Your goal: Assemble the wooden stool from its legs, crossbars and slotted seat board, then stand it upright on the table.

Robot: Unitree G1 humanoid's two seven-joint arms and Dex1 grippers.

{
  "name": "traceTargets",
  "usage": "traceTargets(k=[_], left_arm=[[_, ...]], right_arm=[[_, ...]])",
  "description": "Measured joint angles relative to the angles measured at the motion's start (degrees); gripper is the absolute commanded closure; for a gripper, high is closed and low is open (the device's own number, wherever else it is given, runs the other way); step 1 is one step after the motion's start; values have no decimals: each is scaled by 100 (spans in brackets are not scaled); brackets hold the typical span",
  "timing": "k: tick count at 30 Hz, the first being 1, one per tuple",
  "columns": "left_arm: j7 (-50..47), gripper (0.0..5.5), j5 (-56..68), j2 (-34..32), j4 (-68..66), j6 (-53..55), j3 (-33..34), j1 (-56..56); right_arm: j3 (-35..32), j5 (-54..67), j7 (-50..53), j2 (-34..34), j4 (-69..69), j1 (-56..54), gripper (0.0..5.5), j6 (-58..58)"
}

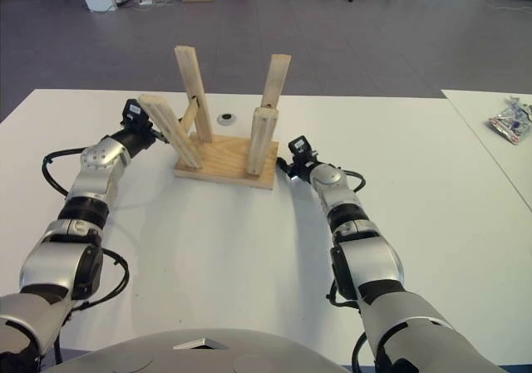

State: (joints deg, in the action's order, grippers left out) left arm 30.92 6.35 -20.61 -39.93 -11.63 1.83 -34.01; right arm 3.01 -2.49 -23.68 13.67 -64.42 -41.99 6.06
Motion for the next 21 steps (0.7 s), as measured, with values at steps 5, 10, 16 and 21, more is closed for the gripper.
traceTargets(k=[5,10,16,21], left_arm=[[47,67,211,79,2487,915,-172,2106],[-227,67,254,-346,3100,1335,504,3041],[-460,67,179,-561,3803,1635,970,4401],[-379,67,-83,-424,4385,2069,88,4482]], right_arm=[[47,15,-447,48,854,417,233,183],[93,28,-719,199,2057,1168,233,-100],[200,29,-829,314,3161,1799,233,-537],[411,-1,-989,410,3889,2326,233,-815]])
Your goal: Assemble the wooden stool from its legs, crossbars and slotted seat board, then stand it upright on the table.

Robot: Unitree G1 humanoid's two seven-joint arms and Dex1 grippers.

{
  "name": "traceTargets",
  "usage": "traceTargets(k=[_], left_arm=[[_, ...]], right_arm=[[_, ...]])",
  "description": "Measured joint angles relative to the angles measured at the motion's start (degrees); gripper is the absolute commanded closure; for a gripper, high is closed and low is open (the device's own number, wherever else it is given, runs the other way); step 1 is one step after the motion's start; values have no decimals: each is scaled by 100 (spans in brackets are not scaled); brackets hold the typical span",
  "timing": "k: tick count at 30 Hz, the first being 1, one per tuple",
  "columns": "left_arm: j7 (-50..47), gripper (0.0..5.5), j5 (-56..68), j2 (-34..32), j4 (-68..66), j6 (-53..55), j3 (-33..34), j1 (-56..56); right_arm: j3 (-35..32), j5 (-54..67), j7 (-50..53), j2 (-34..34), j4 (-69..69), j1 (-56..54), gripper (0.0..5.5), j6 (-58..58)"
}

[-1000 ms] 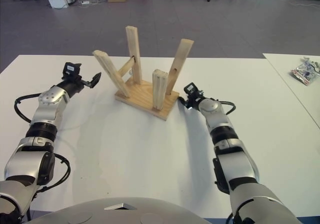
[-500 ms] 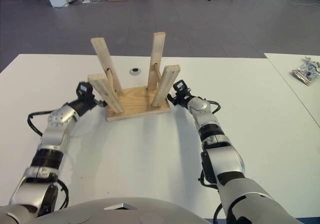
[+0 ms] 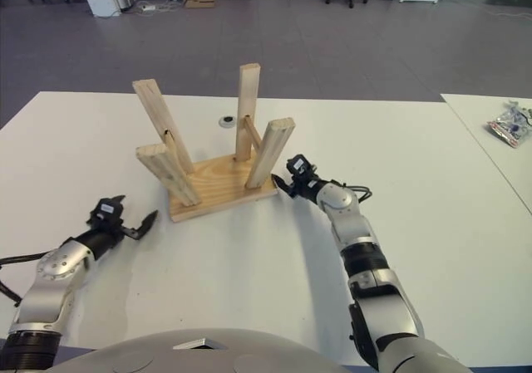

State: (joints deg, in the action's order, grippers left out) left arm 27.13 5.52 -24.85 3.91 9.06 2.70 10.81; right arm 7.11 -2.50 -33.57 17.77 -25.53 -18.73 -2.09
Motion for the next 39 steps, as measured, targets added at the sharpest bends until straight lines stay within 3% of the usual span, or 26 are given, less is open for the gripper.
traceTargets(k=[15,16,24,31,39], left_arm=[[292,67,145,36,-351,297,-293,-589],[376,85,313,79,-302,437,-280,-569],[890,238,962,-177,73,937,-61,-202],[892,377,950,-150,251,937,-320,-127],[1094,521,958,-475,736,1250,-538,42]], right_arm=[[-10,260,-477,785,2251,1509,233,-1066],[-58,293,-494,838,2258,1508,233,-1126],[-127,1216,-1575,1316,3329,2134,395,-2034],[-59,1214,-1640,1476,3355,2140,538,-2013],[61,1154,-1856,1733,3390,2221,550,-1712]])
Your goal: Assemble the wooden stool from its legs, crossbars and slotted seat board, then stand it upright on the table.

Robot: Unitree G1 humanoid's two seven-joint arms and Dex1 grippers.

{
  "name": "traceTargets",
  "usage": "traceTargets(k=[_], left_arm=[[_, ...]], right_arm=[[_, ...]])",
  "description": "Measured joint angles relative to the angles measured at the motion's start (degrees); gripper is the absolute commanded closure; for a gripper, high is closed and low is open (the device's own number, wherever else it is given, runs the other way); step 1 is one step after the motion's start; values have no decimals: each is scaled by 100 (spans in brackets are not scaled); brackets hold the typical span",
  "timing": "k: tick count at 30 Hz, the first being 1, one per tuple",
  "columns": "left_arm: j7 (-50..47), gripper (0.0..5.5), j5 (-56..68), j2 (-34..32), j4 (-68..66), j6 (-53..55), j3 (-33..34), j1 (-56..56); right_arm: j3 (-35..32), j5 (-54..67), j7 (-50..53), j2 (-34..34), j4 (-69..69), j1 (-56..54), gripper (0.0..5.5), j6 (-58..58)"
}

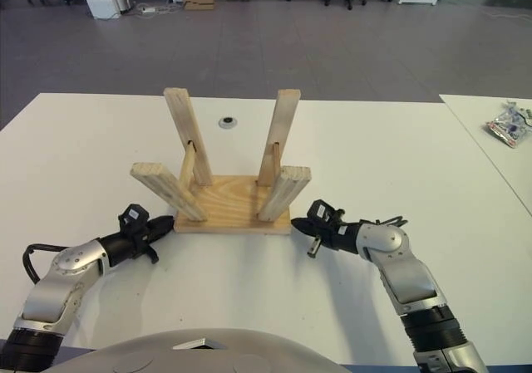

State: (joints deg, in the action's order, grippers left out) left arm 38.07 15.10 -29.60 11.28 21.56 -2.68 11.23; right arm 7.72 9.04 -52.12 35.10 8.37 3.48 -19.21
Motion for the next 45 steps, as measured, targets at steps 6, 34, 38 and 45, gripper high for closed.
traceTargets(k=[6,34,38,45], left_arm=[[0,549,476,-561,1259,1920,184,-161],[-261,550,2331,-99,2322,4032,1993,-1046],[-239,485,3283,-328,2399,4454,2175,-846],[771,389,3722,-976,2489,4446,2192,-208]], right_arm=[[-147,391,-113,187,617,15,550,-762],[-2032,2434,48,414,1935,-772,529,-3722],[-2236,2434,65,638,1932,-781,460,-4089],[-2037,2458,-353,1437,1932,-853,367,-4279]])
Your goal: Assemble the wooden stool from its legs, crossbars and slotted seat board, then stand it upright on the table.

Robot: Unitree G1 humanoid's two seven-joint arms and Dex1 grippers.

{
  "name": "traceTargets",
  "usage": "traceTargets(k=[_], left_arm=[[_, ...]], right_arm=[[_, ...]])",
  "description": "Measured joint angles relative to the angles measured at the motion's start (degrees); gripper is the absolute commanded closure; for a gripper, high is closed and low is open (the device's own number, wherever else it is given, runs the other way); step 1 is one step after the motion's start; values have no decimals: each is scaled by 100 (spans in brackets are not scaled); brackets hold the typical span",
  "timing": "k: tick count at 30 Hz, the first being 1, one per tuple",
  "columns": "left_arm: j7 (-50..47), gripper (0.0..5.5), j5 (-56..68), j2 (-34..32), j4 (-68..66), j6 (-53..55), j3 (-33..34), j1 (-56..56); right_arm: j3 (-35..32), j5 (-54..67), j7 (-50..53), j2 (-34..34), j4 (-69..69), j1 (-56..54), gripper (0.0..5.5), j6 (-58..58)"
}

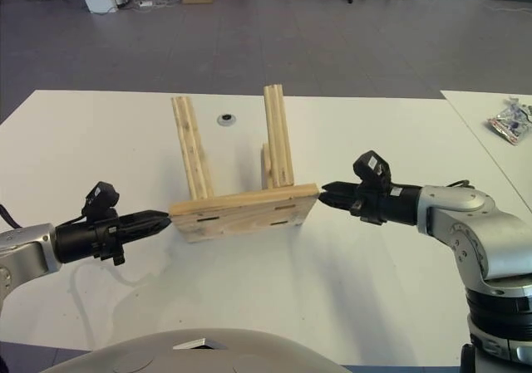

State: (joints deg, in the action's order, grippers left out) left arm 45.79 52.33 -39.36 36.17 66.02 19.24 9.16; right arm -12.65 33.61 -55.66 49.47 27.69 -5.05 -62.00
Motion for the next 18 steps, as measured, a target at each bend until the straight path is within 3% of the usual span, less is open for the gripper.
traceTargets(k=[4,7,12,18], left_arm=[[1203,321,-926,-697,-840,-1495,-466,438],[1896,267,-2013,-958,-1601,-2960,-1239,912],[2235,267,-2901,-943,-2247,-4640,-1731,766],[2377,267,-3162,-731,-2995,-5875,-1762,280]], right_arm=[[546,-9,-854,370,-254,6,304,638],[1278,-97,-1442,416,-474,98,262,1184],[1799,-661,-1679,617,-996,108,262,2028],[2053,-666,-1747,483,-1093,98,262,2268]])
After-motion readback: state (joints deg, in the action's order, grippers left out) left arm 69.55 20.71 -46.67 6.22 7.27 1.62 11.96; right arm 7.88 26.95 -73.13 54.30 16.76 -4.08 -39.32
